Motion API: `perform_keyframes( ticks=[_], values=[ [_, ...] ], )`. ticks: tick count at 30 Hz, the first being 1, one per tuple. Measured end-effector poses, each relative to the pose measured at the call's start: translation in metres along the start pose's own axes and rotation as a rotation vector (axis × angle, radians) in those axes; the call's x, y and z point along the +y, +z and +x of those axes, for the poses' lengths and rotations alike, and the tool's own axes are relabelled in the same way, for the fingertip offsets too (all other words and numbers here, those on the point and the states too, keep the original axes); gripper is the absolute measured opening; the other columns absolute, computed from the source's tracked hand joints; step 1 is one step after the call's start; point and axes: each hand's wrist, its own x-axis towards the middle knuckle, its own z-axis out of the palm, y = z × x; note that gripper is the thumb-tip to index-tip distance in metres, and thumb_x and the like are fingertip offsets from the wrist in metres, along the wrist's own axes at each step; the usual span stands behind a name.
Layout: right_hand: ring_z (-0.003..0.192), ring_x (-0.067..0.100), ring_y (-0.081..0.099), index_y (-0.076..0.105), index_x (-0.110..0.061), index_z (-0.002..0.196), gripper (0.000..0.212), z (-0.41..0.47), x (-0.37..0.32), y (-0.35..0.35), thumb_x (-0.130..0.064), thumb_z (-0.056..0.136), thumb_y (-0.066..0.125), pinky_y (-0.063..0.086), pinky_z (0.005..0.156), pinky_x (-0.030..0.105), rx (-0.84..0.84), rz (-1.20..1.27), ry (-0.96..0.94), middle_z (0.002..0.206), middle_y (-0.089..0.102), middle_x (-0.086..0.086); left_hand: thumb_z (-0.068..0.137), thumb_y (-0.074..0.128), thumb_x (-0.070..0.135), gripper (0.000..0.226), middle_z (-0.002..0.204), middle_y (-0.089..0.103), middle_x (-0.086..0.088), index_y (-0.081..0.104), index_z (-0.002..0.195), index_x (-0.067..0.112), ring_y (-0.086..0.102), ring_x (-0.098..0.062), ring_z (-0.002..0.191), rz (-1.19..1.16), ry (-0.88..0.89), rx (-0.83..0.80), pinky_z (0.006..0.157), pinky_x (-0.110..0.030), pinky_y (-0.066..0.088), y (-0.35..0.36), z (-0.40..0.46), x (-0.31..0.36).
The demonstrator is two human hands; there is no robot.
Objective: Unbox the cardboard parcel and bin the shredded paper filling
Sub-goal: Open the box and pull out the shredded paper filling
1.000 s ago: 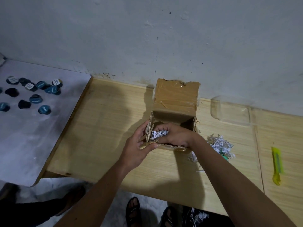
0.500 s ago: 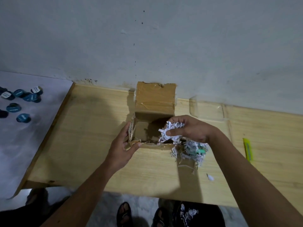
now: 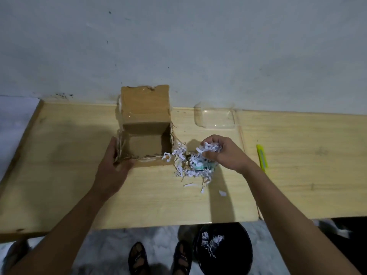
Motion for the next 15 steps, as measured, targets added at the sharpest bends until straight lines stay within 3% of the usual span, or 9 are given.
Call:
perform_keyframes(
  ticks=[2, 3, 7, 9, 12, 15],
  values=[
    [0.111, 0.020, 0.067, 0.069, -0.026, 0.118, 0.036, -0.003, 0.005, 0.007, -0.019, 0.085, 0.082, 0.051, 0.102, 0.039, 0.022, -0.072, -0.006, 0.123, 0.070, -0.007, 0.079, 0.077, 0.045, 0.109, 0.164, 0.033, 0.003, 0.015, 0.163, 0.015, 0.042, -0.015, 0.145, 0.000, -0.014, -0.012, 0.119, -0.037, 0.036, -0.001, 0.000, 0.002],
    [0.114, 0.018, 0.065, 0.069, -0.025, 0.120, 0.038, -0.004, 0.006, 0.011, -0.018, 0.085, 0.082, 0.049, 0.104, 0.035, 0.033, -0.094, -0.009, 0.127, 0.068, -0.007, 0.079, 0.076, 0.045, 0.111, 0.163, 0.030, 0.007, 0.012, 0.163, 0.013, 0.040, -0.012, 0.146, 0.001, -0.020, -0.005, 0.119, -0.034, 0.035, 0.001, 0.000, 0.003],
    [0.112, 0.010, 0.057, 0.071, -0.022, 0.117, 0.038, -0.003, 0.012, 0.023, -0.011, 0.083, 0.082, 0.035, 0.094, 0.000, 0.103, -0.166, -0.102, 0.123, 0.060, -0.001, 0.093, 0.071, 0.006, 0.103, 0.160, 0.035, 0.011, -0.004, 0.163, 0.011, 0.043, -0.001, 0.138, -0.031, -0.025, 0.026, 0.114, -0.020, 0.032, 0.011, -0.004, 0.002],
    [0.113, 0.014, 0.055, 0.071, -0.024, 0.117, 0.040, -0.002, 0.013, 0.024, -0.012, 0.081, 0.083, 0.036, 0.094, 0.007, 0.118, -0.189, -0.124, 0.122, 0.058, -0.001, 0.093, 0.071, 0.004, 0.096, 0.158, 0.041, 0.004, 0.006, 0.163, 0.012, 0.048, -0.006, 0.135, -0.027, -0.033, 0.074, 0.111, -0.021, 0.036, 0.015, -0.007, 0.003],
    [0.123, 0.023, 0.047, 0.068, -0.036, 0.116, 0.043, 0.000, 0.012, 0.026, -0.023, 0.079, 0.084, 0.039, 0.103, 0.034, 0.157, -0.243, -0.126, 0.124, 0.060, -0.009, 0.093, 0.071, 0.006, 0.083, 0.153, 0.044, 0.001, 0.024, 0.161, 0.013, 0.048, -0.009, 0.131, -0.030, -0.028, 0.106, 0.108, -0.024, 0.036, 0.019, -0.009, 0.005],
    [0.126, 0.021, 0.045, 0.069, -0.037, 0.114, 0.044, -0.001, 0.006, 0.027, -0.021, 0.076, 0.085, 0.036, 0.104, 0.031, 0.192, -0.180, -0.185, 0.126, 0.062, -0.012, 0.092, 0.074, 0.011, 0.083, 0.147, 0.045, 0.008, 0.027, 0.160, 0.015, 0.050, -0.008, 0.129, -0.043, -0.027, 0.098, 0.109, -0.027, 0.039, 0.019, -0.011, 0.007]
  ],
)
